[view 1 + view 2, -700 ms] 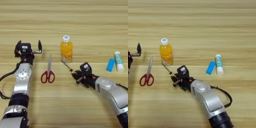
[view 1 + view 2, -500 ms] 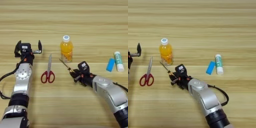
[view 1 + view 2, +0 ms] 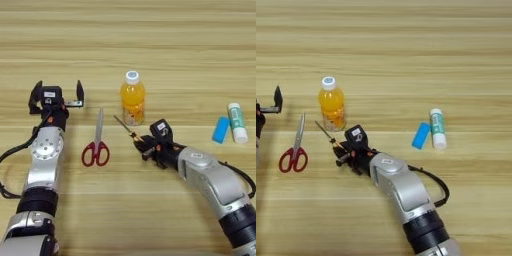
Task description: Move the objects on the table
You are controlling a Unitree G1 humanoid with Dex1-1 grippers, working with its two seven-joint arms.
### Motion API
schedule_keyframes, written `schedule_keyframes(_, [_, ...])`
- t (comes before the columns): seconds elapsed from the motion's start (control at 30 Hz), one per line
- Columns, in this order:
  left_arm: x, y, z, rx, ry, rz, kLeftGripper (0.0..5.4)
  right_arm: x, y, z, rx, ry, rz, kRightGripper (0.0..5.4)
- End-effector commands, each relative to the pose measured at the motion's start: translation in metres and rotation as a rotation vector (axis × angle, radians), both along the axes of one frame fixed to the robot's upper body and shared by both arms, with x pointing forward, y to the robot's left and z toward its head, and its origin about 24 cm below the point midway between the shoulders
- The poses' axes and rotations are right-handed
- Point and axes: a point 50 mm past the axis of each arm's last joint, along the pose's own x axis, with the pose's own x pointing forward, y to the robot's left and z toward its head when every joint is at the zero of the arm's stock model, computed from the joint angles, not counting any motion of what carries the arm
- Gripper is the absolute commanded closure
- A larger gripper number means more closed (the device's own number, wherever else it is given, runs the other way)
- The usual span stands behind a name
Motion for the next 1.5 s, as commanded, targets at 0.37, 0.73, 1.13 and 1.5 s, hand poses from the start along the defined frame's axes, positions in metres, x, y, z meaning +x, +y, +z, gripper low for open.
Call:
schedule_keyframes(0.37, [-0.001,-0.005,-0.002,0.005,0.012,-0.001,0.00,-0.005,-0.012,0.007,-0.046,-0.146,-0.006,3.20])
schedule_keyframes(0.73, [-0.001,-0.008,-0.002,0.003,0.011,-0.001,0.00,-0.009,-0.019,0.026,-0.051,-0.252,-0.011,1.97])
schedule_keyframes(1.13, [-0.001,-0.010,-0.003,0.003,0.013,0.000,0.00,0.004,-0.028,0.052,-0.046,-0.382,-0.051,0.61])
schedule_keyframes(1.5, [-0.001,-0.011,-0.003,0.004,0.014,-0.001,0.00,0.026,-0.023,0.058,-0.065,-0.412,-0.044,0.04])
